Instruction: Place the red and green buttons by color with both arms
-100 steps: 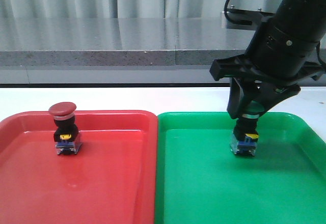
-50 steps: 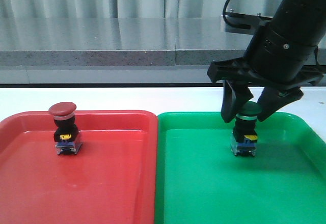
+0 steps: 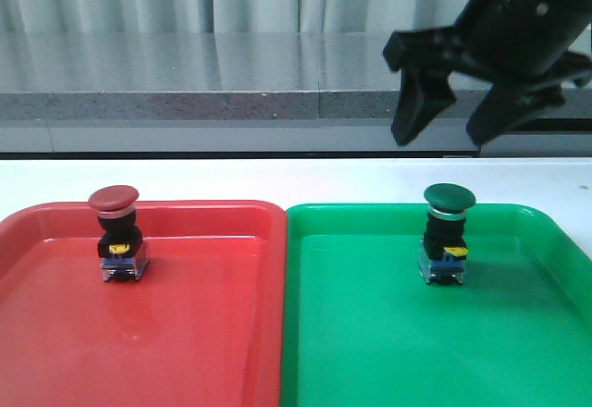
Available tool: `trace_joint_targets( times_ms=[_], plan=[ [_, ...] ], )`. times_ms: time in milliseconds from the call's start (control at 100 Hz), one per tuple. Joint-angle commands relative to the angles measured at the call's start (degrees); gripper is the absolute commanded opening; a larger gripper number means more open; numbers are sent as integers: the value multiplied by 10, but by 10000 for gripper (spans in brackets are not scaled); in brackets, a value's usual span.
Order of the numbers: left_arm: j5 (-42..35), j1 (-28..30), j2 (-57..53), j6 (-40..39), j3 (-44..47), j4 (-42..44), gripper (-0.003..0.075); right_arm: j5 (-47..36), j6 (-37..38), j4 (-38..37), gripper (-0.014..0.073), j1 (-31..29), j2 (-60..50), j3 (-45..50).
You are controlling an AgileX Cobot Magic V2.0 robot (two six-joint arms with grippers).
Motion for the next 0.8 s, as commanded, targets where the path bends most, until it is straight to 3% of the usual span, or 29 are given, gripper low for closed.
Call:
trace_joint_targets(
  times_ms=[0, 260, 540, 630, 790],
  plan=[
    [-46, -4, -16, -2, 24, -6, -19, -37, -1, -21, 562, -4, -69, -16],
    [-46, -4, -16, -2, 24, -6, -19, -31, -1, -95, 559, -4, -213, 21],
    [-46, -4, -16, -2, 24, -6, -19, -55, -1, -101, 540, -5, -411, 151],
    [-46, -4, -16, -2, 24, -6, -19, -47, -1, -101, 442, -5, -475, 187],
    [-46, -4, -16, -2, 24, -6, -19, -18, -1, -101, 169, -5, -572, 237]
  ],
)
